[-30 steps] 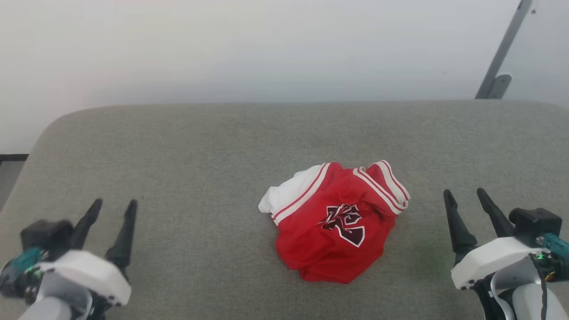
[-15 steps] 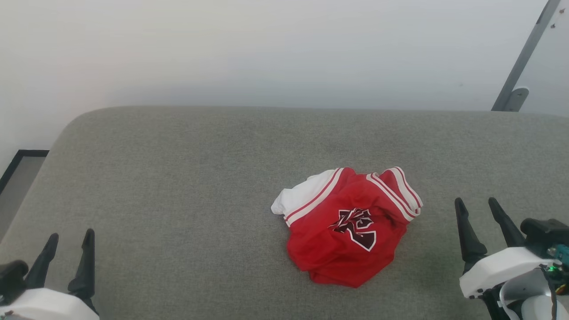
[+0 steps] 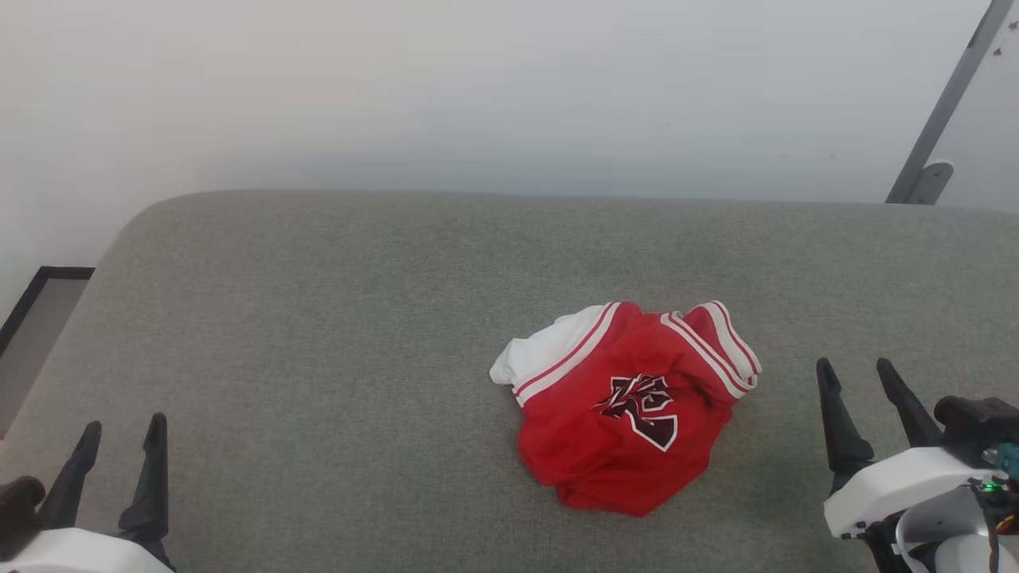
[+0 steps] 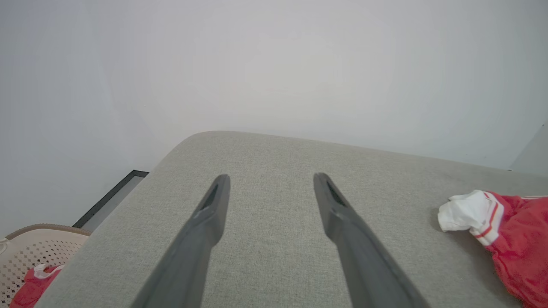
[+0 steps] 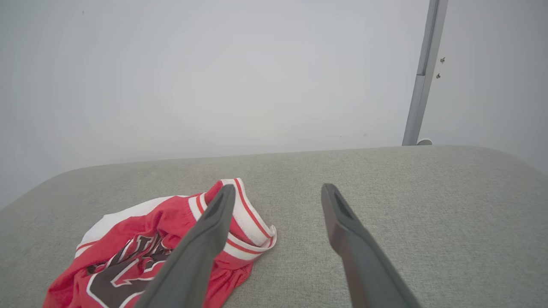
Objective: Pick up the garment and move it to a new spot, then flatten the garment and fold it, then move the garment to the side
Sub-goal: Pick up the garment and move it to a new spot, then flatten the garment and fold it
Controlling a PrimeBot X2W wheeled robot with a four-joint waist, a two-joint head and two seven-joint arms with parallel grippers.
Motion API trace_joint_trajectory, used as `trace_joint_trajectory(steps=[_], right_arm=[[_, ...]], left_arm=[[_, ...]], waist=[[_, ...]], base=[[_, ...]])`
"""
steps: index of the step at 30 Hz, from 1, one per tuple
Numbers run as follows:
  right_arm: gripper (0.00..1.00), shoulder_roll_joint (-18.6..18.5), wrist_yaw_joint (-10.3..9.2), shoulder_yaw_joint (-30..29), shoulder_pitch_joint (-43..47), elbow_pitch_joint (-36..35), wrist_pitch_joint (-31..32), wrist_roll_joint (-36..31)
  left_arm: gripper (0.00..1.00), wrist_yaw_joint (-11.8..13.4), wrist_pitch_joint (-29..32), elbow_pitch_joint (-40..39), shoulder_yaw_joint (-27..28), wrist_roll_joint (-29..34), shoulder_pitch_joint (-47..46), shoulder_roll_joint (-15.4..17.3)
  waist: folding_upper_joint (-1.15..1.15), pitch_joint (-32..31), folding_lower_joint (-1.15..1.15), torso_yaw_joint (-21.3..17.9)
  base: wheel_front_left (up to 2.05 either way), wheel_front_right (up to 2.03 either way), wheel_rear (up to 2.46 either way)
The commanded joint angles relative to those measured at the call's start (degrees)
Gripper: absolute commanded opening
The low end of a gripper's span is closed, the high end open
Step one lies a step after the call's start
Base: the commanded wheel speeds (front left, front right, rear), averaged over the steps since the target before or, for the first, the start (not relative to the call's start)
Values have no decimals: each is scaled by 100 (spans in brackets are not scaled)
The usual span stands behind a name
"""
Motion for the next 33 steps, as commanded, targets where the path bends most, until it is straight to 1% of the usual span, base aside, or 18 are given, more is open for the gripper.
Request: trace_joint_trajectory(steps=[1, 7, 12, 15, 20, 28, 29, 33], right_arm=[[100, 9, -2, 3, 45, -36, 24, -49], [100, 7, -2, -3, 34, -55, 29, -31], [100, 9, -2, 29, 12, -78, 41, -33], [100, 0, -2, 86, -40, -79, 46, -21], [100, -2, -2, 206, -180, -79, 35, 4], [100, 51, -1, 396, -459, 49, -110, 77], [100, 51, -1, 396, -459, 49, -110, 77], [100, 90, -2, 464, -576, 192, -228, 140]], left_arm=[[100, -13, -24, -32, 31, 39, 82, -12], [100, -40, 68, -113, 15, -56, 45, -34], [100, -239, 408, -284, -190, -66, -326, 74], [100, -401, 673, -347, -379, -41, -633, 128], [100, -674, 1180, -322, -677, -35, -1268, 217], [100, -1096, 2123, -125, -1148, -57, -2381, 250], [100, -1096, 2123, -125, -1148, -57, -2381, 250], [100, -1248, 2615, 112, -1414, -87, -2912, 164]], waist=[[0, 2, 0, -15], [0, 22, 0, -54], [0, 80, 0, -108], [0, 128, 0, -191], [0, 281, 0, -463], [0, 688, 0, -1076], [0, 688, 0, -1076], [0, 850, 0, -1365]], base=[[0, 0, 0], [0, 0, 0], [0, 0, 0], [0, 0, 0], [0, 0, 0], [0, 0, 0], [0, 0, 0], [0, 0, 0]])
